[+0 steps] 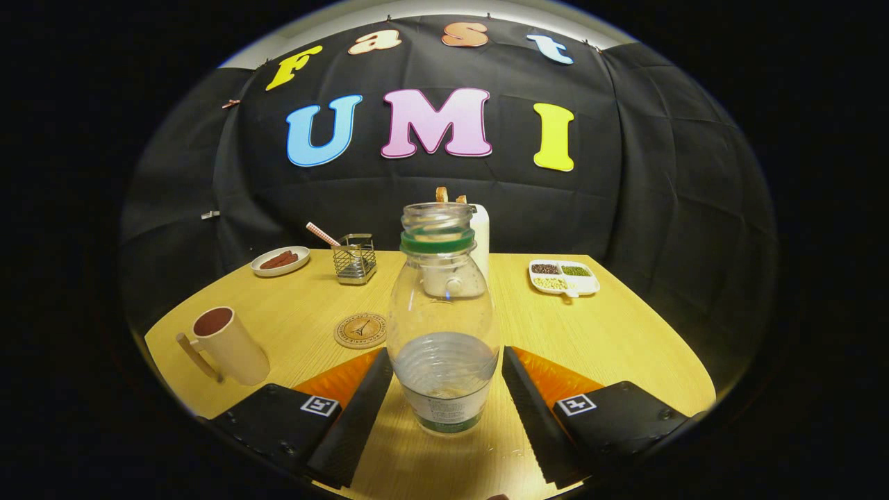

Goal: Take the bottle from table, then pour the juice into the cup, finally place the bottle on the coaster

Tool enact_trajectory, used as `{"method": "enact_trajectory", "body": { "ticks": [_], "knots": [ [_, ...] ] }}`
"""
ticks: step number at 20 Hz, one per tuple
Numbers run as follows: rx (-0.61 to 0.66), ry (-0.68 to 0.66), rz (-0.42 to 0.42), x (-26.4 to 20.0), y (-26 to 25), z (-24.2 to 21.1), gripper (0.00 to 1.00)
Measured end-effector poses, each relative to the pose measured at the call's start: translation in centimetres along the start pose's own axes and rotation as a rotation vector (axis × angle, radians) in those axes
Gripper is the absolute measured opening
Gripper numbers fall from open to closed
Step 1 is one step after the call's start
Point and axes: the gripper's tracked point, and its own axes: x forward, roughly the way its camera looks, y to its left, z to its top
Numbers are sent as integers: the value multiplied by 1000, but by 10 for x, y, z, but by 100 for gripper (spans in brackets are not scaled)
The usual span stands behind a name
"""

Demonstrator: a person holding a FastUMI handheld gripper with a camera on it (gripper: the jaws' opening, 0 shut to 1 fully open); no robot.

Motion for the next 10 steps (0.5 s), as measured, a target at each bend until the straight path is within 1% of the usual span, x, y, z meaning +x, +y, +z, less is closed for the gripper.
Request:
{"method": "enact_trajectory", "body": {
  "ticks": [1, 3, 4, 6, 10],
  "knots": [
    [-3, 2, 1, 1, 0, 0, 97],
    [-6, 0, 5, 3, 1, -1, 93],
    [-8, -4, 10, 3, 2, 1, 88],
    [-20, -3, 18, 4, 4, 0, 81],
    [-59, 4, 36, 5, 8, 2, 77]
  ]
}}
